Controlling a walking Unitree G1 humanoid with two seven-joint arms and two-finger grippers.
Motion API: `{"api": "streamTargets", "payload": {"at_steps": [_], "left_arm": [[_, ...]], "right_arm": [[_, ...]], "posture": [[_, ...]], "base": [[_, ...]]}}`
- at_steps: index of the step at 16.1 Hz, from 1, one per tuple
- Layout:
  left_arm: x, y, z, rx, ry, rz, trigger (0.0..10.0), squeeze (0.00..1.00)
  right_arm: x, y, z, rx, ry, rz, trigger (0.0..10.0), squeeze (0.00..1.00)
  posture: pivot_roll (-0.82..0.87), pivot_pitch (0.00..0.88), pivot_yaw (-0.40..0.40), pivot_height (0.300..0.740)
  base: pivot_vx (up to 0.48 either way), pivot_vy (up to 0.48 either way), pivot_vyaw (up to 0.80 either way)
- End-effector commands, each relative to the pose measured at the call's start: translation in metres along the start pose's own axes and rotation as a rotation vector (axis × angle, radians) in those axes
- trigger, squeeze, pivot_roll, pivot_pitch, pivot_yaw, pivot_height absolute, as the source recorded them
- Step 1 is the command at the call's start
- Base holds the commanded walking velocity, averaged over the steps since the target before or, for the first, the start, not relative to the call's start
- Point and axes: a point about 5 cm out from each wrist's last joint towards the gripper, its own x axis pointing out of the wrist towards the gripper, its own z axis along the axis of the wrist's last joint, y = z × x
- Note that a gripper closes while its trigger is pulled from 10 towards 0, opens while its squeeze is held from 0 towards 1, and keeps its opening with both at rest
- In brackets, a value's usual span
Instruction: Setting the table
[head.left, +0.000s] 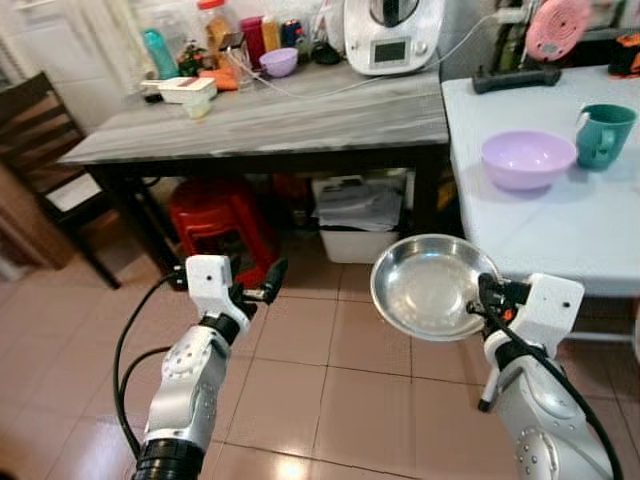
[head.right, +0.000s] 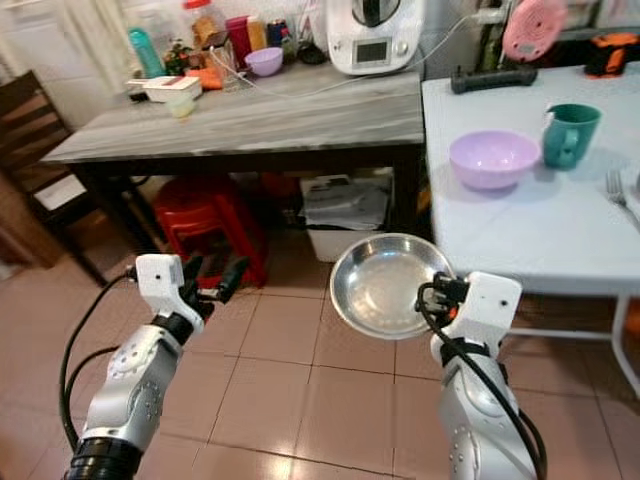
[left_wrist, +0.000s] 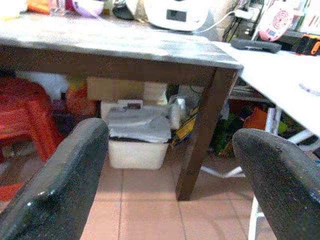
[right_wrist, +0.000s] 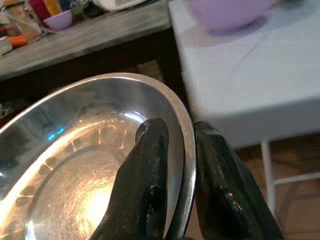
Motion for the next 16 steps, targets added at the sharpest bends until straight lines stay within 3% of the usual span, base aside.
{"api": "streamTargets", "payload": {"at_steps": [1,5,10,16], "left_arm": [[-0.004,0.011,0.003,0.021,-0.002,0.027,10.0,0.0],[-0.002,0.01,0.004,0.019,-0.007,0.029,10.0,0.0],[-0.001,0.009,0.016,0.035,-0.057,0.025,10.0,0.0],[-0.001,0.007,0.017,0.025,-0.061,0.008,10.0,0.0]], "right_arm": [[0.0,0.009,0.004,0.009,-0.025,0.03,10.0,0.0],[-0.001,0.006,0.007,-0.001,-0.053,0.018,10.0,0.0],[-0.002,0.006,0.014,-0.037,-0.11,0.026,10.0,0.0],[-0.001,0.004,0.014,-0.031,-0.114,0.012,10.0,0.0]], "posture": [[-0.11,0.0,0.165,0.74],[-0.11,0.0,0.166,0.74],[-0.11,0.0,0.165,0.74],[-0.11,0.0,0.169,0.74]], "base": [[0.0,0.442,0.0],[0.0,0.441,0.0],[0.0,0.0,0.1],[0.304,0.0,0.17]]}}
